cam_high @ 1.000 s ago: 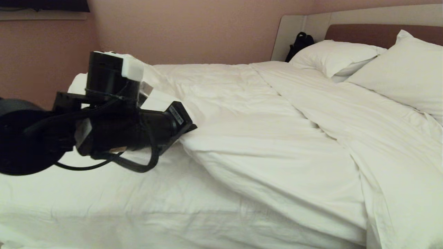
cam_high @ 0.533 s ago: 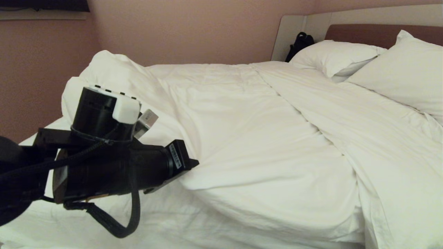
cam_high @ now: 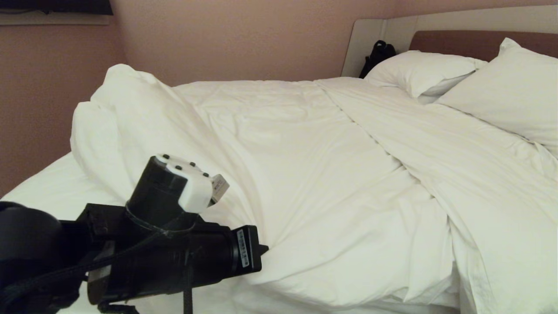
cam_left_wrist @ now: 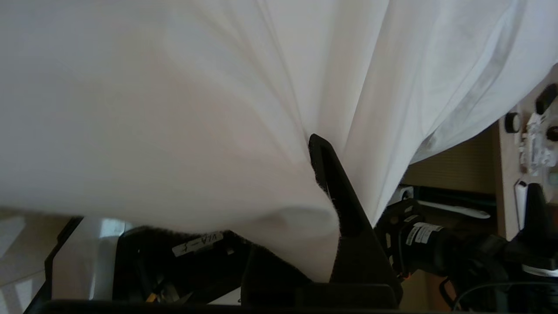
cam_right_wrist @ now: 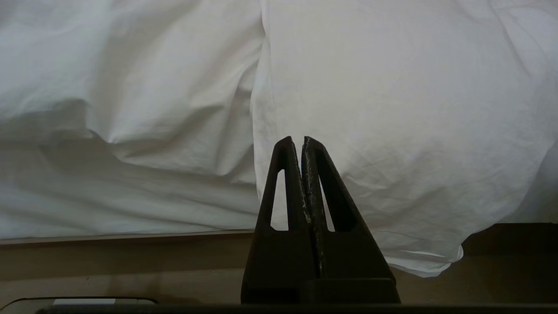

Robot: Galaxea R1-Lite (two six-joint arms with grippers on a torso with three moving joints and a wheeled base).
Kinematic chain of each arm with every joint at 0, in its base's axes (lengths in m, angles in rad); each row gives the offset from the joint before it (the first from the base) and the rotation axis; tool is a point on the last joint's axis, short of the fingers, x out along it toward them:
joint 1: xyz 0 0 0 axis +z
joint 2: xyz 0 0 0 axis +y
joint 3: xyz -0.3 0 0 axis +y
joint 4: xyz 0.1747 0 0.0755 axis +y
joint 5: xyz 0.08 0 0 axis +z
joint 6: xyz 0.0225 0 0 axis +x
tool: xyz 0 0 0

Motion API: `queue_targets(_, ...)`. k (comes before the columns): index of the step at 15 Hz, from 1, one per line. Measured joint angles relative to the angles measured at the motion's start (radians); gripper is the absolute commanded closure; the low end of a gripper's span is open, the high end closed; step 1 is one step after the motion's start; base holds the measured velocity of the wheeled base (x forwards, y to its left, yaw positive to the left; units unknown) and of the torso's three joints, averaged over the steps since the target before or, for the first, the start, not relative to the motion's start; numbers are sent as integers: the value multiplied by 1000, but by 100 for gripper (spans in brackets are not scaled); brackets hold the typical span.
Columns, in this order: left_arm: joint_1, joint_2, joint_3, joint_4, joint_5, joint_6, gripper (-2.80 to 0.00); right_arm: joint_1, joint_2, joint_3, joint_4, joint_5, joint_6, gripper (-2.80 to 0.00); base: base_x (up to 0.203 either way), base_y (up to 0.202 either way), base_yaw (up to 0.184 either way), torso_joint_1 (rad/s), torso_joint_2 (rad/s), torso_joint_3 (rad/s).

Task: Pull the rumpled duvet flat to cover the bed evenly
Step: Flatten the corners of the folded blanket

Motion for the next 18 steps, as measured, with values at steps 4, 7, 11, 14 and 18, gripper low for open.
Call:
queue_targets(4, -7, 35, 3, 0, -4, -2, -280, 0, 0, 0, 0, 0, 0, 0, 0, 0, 0, 0, 0, 0)
queue_targets(7, 0, 33, -10, -51, 20, 0, -280, 0, 0, 0, 0, 0, 0, 0, 0, 0, 0, 0, 0, 0)
queue_targets(11, 81, 12, -51, -67, 168, 24, -280, 0, 0, 0, 0, 0, 0, 0, 0, 0, 0, 0, 0, 0)
queue_targets(14, 197, -38, -64, -37, 205, 57, -280, 0, 0, 0, 0, 0, 0, 0, 0, 0, 0, 0, 0, 0)
queue_targets(18, 429, -140, -71, -32, 207, 86, -280, 0, 0, 0, 0, 0, 0, 0, 0, 0, 0, 0, 0, 0)
